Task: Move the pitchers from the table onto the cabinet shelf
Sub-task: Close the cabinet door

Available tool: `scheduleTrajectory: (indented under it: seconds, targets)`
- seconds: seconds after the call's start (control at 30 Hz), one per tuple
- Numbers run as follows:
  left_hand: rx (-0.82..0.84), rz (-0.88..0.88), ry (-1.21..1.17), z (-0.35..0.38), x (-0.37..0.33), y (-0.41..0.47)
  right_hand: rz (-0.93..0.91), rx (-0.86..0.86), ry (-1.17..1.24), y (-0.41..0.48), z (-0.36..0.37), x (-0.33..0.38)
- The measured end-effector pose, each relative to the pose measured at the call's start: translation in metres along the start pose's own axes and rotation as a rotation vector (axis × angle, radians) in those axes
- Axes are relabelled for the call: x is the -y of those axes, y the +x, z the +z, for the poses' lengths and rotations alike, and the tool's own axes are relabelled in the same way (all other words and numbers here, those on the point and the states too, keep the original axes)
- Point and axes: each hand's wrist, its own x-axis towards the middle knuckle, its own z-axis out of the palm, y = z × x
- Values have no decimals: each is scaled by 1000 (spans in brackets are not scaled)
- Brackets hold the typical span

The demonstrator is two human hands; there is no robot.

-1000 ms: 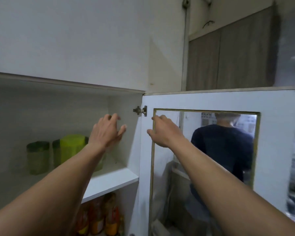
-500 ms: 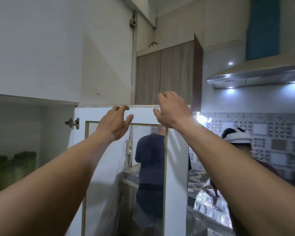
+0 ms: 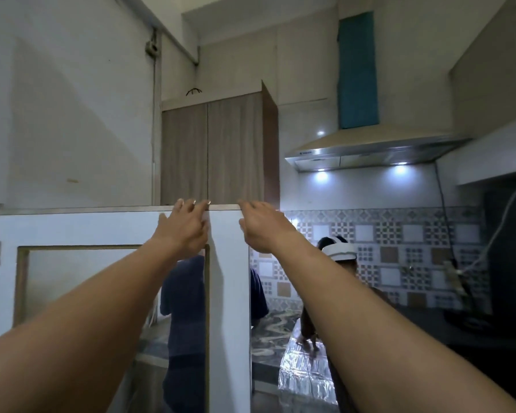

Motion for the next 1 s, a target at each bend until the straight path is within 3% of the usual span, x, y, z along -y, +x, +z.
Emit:
scheduleTrajectory:
  seconds: [0.5,0.77,1.0]
  targets:
    - [-37,-67,-76,-27,-4,-34,-26,-80,355,-18,-31,14]
    - [-26,-114,-133,-92,-4,-95,-82,-26,481,-67,-86,64]
    - [-117,-207,-234,-180,-18,-183,-217,-12,660,-111,-126,128]
